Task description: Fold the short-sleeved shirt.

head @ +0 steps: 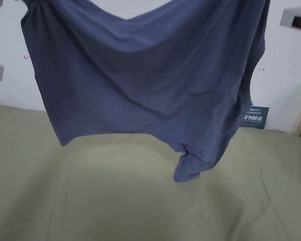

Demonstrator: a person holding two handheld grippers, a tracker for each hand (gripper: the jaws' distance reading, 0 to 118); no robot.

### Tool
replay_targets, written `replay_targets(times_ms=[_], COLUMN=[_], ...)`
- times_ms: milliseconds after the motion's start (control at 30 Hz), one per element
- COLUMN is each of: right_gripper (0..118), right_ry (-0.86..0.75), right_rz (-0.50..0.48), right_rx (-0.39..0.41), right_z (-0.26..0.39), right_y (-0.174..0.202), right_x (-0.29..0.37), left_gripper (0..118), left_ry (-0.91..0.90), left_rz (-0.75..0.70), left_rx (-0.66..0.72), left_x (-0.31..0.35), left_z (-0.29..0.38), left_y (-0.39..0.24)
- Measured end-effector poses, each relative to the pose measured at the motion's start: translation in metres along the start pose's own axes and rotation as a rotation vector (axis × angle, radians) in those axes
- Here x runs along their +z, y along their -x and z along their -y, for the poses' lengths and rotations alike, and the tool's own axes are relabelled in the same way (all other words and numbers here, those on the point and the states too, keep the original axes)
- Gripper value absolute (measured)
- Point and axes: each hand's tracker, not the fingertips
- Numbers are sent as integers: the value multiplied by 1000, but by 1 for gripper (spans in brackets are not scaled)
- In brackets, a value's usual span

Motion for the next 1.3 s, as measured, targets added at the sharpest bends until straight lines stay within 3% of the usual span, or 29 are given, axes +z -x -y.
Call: replay_targets(times_ms=[133, 300, 467, 733, 867, 1000, 1133, 1200, 1300], right_gripper=[4, 4, 4, 4, 4, 4, 4, 4, 5], right_ry=[97, 190, 266, 413, 443, 518, 535, 581, 611], right_rz=[-66, -153, -209, -235, -253, -279, -269, -282, -241], right_rx=[-58, -63, -187, -321, -316, -387, -355, -420, -390], right_z=[59, 121, 165, 229, 250, 271, 287, 297, 313], right_y=[7, 25, 34, 34, 36, 37, 42, 39, 41], right_x=[30, 85, 150, 241, 279, 313, 342, 351, 361], left_gripper=[7, 7, 7, 7, 7, 7, 7, 7, 9], left_ry=[63, 112, 182, 323, 357, 386, 416, 437, 470], left_rz=[36, 83, 133, 211, 257, 306, 346, 369, 383], left_rx=[-44, -72, -38, 65, 52, 48, 2, -19, -20], left_x=[26, 66, 113, 205, 246, 278, 297, 305, 310], left_z=[44, 96, 147, 243, 274, 300, 317, 324, 337], left_y=[-3, 3, 11, 11, 3, -1, -2, -1, -1])
